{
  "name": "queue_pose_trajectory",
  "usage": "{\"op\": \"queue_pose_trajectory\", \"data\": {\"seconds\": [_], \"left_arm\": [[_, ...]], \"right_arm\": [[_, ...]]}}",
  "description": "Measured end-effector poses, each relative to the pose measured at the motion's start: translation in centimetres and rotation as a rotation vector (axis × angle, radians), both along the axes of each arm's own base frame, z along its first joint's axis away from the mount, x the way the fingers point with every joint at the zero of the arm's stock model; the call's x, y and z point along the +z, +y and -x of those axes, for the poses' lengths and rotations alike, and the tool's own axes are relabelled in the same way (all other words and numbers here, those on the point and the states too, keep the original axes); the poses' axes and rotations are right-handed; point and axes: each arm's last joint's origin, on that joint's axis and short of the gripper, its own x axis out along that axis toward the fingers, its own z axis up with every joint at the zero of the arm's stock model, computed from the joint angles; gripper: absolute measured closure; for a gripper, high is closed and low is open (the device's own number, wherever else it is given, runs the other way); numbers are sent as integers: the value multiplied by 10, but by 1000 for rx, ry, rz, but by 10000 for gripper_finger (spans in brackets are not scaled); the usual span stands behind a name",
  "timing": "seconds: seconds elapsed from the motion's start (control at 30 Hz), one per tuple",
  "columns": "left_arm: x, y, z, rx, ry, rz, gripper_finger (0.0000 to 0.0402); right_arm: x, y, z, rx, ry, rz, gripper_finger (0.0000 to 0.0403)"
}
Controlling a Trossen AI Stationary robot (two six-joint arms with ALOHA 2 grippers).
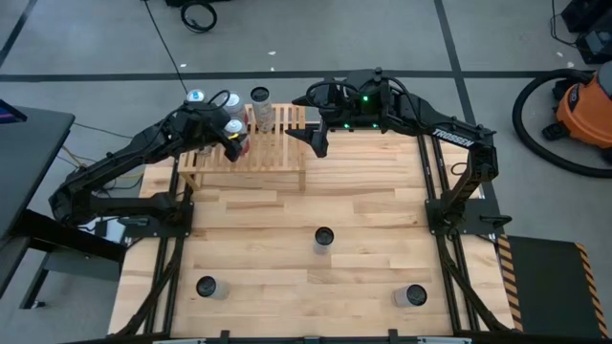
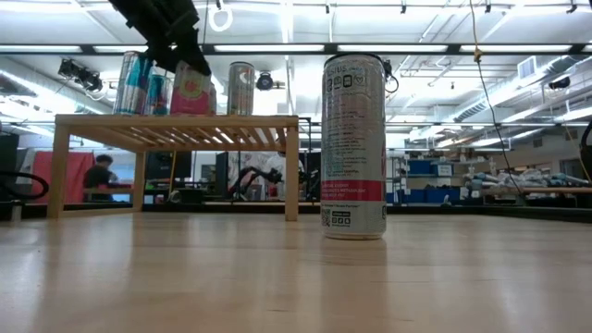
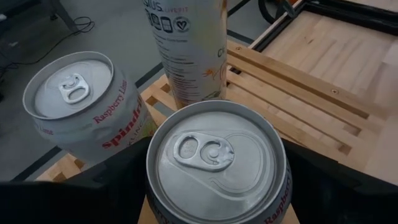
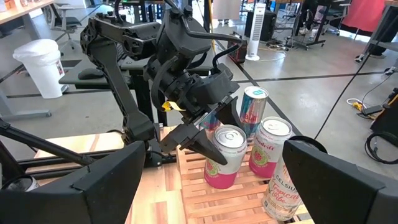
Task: Place canned beverage on shelf
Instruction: Put the pink and white soda can on the shelf aligned with the other pink and white soda can
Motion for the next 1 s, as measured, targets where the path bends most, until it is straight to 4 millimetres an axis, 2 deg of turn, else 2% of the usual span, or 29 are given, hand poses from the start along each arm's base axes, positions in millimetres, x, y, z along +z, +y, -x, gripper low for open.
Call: {"op": "queue_pose_trajectory", "data": {"seconds": [1.0], "left_arm": [[2, -1, 4, 1, 26, -37, 83]], "right_arm": [[0, 0, 0, 0, 0, 0, 11]]}}
